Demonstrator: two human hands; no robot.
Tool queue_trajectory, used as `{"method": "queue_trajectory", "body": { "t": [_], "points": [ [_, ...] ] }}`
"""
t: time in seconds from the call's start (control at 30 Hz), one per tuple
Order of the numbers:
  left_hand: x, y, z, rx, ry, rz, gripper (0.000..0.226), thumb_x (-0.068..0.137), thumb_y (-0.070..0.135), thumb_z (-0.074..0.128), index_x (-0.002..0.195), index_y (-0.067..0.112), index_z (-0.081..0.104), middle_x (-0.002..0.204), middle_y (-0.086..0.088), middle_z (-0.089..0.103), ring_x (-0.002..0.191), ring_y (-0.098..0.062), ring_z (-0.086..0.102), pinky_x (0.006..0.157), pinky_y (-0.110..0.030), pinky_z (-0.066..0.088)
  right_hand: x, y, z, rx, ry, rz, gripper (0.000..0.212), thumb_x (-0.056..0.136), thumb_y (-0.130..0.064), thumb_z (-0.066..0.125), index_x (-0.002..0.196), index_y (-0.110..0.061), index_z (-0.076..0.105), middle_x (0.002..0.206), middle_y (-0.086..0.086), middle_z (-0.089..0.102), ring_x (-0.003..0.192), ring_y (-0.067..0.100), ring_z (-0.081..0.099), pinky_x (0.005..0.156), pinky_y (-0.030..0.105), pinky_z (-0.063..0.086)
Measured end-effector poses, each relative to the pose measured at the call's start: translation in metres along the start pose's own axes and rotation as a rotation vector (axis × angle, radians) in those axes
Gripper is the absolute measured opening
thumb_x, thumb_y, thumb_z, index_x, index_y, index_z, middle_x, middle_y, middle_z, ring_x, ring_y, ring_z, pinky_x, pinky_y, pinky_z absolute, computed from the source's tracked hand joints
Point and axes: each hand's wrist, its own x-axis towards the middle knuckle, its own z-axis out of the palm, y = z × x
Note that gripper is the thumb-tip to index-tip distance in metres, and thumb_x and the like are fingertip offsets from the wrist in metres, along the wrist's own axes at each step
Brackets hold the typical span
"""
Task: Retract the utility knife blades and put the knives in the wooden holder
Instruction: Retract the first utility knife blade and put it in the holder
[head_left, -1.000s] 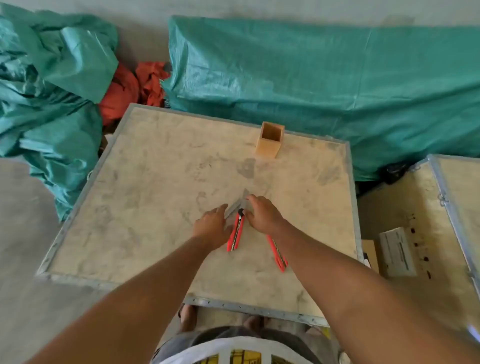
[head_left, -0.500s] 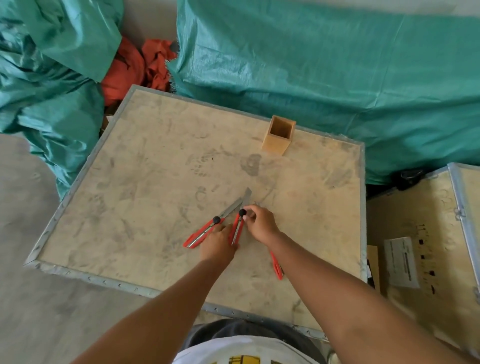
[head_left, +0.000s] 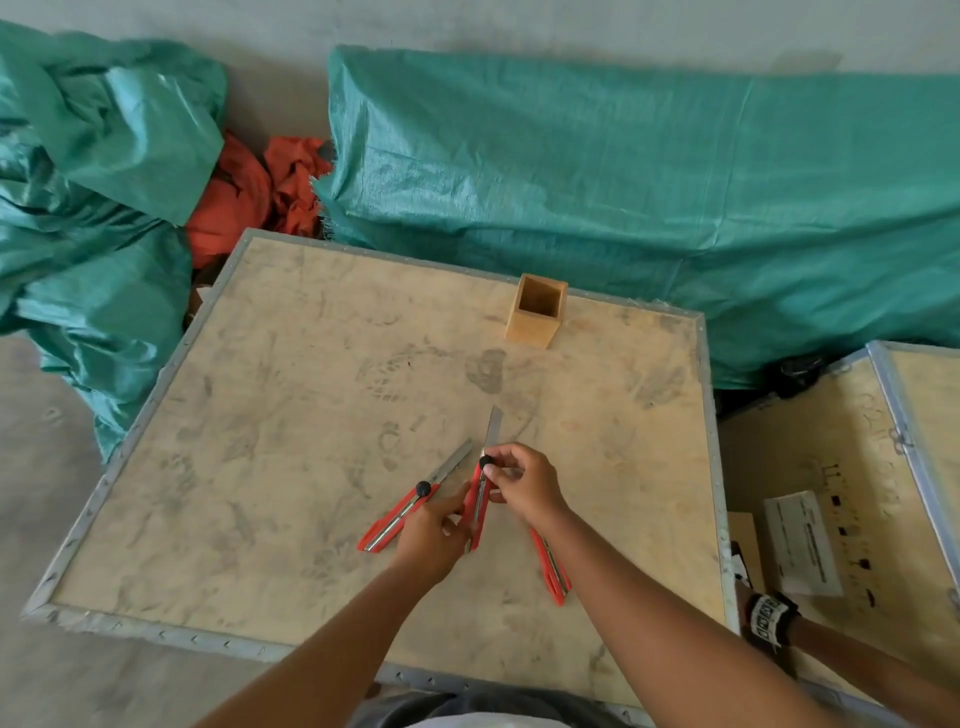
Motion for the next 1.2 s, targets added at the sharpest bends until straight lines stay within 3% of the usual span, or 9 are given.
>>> {"method": "queue_trajectory", "body": {
  "t": [0.13,0.27,0.37,0.47,0.57,0.7,0.9,1.07,1.2],
  "points": [
    [0.01,0.014,-0.023,-0.184,-0.059,0.015,0.07,0.088,-0.012,0.049,0.12,0.048,0.063,0.069,0.003,0.061,0.062,-0.016,0.053,0.062,-0.032,0.048,0.003,-0.037,-0.014,0.037,-0.02,-0.071,0.019,0.091,-0.007,0.07,0.109,-0.012,0.073,0.107,0.007,0.072,0.086,0.019,0.076,0.068,0.032,0.065],
    [0.01,0.046,-0.054,-0.205,-0.058,0.078,0.067,0.088,-0.012,0.047,0.131,0.038,0.06,0.099,-0.018,0.068,0.07,-0.022,0.06,0.066,-0.04,0.061,0.001,-0.086,-0.029,0.068,-0.016,-0.171,0.021,0.09,-0.007,0.072,0.111,-0.013,0.073,0.107,0.005,0.073,0.084,0.018,0.077,0.068,0.033,0.065],
    [0.006,0.067,-0.073,-0.174,0.017,0.163,0.068,0.086,-0.015,0.044,0.134,0.031,0.059,0.093,-0.017,0.07,0.067,-0.021,0.064,0.067,-0.045,0.064,-0.006,-0.119,-0.035,0.051,-0.004,-0.262,0.025,0.09,-0.007,0.072,0.114,-0.012,0.074,0.109,0.003,0.073,0.081,0.012,0.076,0.063,0.024,0.062],
    [0.006,0.078,-0.091,-0.146,0.068,0.211,0.067,0.087,-0.016,0.046,0.133,0.031,0.059,0.092,-0.012,0.071,0.073,-0.031,0.068,0.07,-0.051,0.063,-0.013,-0.14,-0.036,0.04,-0.041,-0.333,0.024,0.087,-0.005,0.075,0.111,-0.01,0.075,0.112,0.008,0.074,0.086,0.018,0.077,0.07,0.031,0.065],
    [0.0,0.093,-0.106,-0.198,0.084,0.27,0.057,0.09,-0.015,0.052,0.132,0.023,0.061,0.103,-0.018,0.07,0.073,-0.028,0.065,0.07,-0.049,0.064,-0.022,-0.147,-0.033,-0.047,-0.071,-0.37,0.026,0.088,-0.007,0.074,0.114,-0.012,0.076,0.115,0.007,0.074,0.092,0.018,0.076,0.071,0.033,0.065],
    [-0.006,0.107,-0.121,-0.231,0.116,0.307,0.048,0.091,-0.009,0.058,0.131,0.018,0.062,0.107,-0.007,0.072,0.08,-0.031,0.071,0.07,-0.048,0.064,-0.034,-0.148,-0.029,-0.062,-0.079,-0.393,0.028,0.09,-0.007,0.072,0.117,-0.014,0.075,0.115,0.008,0.075,0.097,0.018,0.074,0.069,0.035,0.066],
    [-0.014,0.112,-0.129,-0.264,0.018,0.295,0.048,0.09,-0.008,0.061,0.131,0.016,0.061,0.108,-0.008,0.074,0.083,-0.024,0.073,0.072,-0.043,0.065,-0.049,-0.154,-0.034,-0.189,-0.073,-0.459,0.024,0.087,-0.009,0.075,0.11,-0.015,0.078,0.112,0.003,0.075,0.092,0.018,0.072,0.069,0.031,0.062],
    [-0.016,0.115,-0.132,-0.281,-0.009,0.284,0.05,0.091,-0.009,0.06,0.133,0.017,0.06,0.114,-0.003,0.073,0.089,-0.026,0.075,0.077,-0.048,0.063,-0.059,-0.155,-0.036,-0.312,-0.094,-0.492,0.024,0.083,-0.013,0.08,0.107,-0.019,0.079,0.114,-0.002,0.071,0.104,0.014,0.065,0.091,0.027,0.052],
    [-0.02,0.118,-0.133,-0.322,-0.035,0.274,0.051,0.091,-0.009,0.06,0.134,0.017,0.058,0.112,0.004,0.072,0.09,-0.024,0.075,0.079,-0.046,0.063,-0.063,-0.158,-0.037,-0.377,-0.09,-0.542,0.03,0.088,-0.017,0.075,0.117,-0.025,0.075,0.12,-0.005,0.067,0.096,0.004,0.057,0.075,0.017,0.044]
  ]
}}
